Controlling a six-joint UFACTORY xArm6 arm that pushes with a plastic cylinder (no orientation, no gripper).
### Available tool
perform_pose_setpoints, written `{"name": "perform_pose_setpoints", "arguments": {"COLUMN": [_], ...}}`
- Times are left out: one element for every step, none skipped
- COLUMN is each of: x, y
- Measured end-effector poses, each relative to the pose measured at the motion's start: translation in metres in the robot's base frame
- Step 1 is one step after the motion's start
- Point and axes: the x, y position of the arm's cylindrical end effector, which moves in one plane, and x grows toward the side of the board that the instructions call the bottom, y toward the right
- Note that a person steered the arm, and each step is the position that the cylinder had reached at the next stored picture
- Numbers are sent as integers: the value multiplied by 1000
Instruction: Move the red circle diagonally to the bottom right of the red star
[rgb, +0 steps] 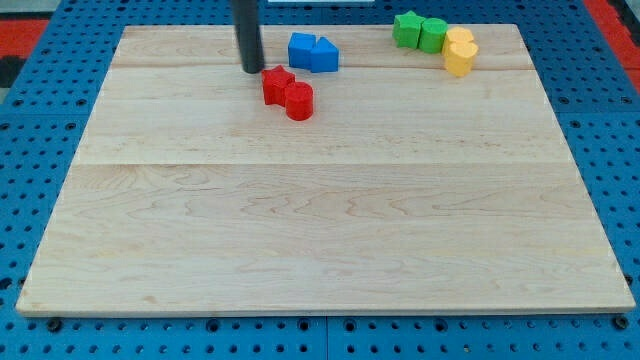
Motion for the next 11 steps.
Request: {"name": "perform_pose_setpoints", "arguments": {"x": [70,102,63,27,63,107,125,184,213,168,146], "y": [4,0,-13,5,87,91,113,161,105,70,70]}}
